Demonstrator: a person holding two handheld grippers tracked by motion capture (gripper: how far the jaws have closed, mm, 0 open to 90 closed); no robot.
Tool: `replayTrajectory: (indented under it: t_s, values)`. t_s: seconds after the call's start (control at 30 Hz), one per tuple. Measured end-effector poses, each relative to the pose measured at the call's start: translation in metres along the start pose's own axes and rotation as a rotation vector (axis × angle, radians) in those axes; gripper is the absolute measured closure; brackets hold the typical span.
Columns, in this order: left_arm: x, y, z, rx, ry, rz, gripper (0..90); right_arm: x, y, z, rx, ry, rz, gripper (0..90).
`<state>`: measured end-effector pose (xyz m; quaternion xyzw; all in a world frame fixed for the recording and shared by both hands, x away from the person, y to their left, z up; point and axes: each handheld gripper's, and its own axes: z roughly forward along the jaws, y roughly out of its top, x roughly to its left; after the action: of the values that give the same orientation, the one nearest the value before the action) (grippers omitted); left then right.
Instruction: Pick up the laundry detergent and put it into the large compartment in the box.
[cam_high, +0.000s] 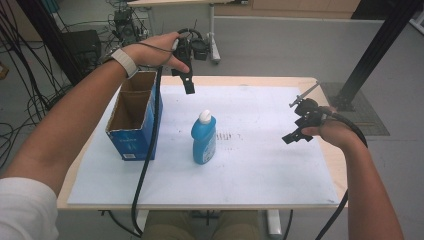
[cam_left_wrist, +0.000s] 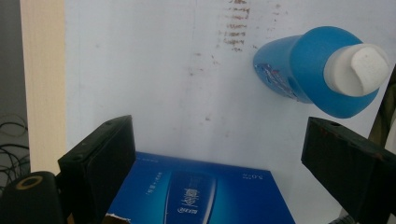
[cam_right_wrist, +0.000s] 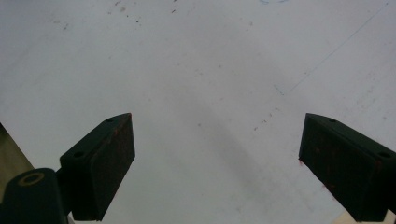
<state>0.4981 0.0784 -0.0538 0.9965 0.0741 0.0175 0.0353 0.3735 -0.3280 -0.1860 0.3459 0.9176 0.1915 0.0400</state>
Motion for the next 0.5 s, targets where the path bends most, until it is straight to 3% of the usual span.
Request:
replayTrajectory:
  t_s: [0.5]
  values:
    - [0.0004,-0.0016,-0.0064,0.001,-0.014,-0.024,10.3,0.0009,0.0003,-0.0043,-0.010,-0.005,-0.005,10.8]
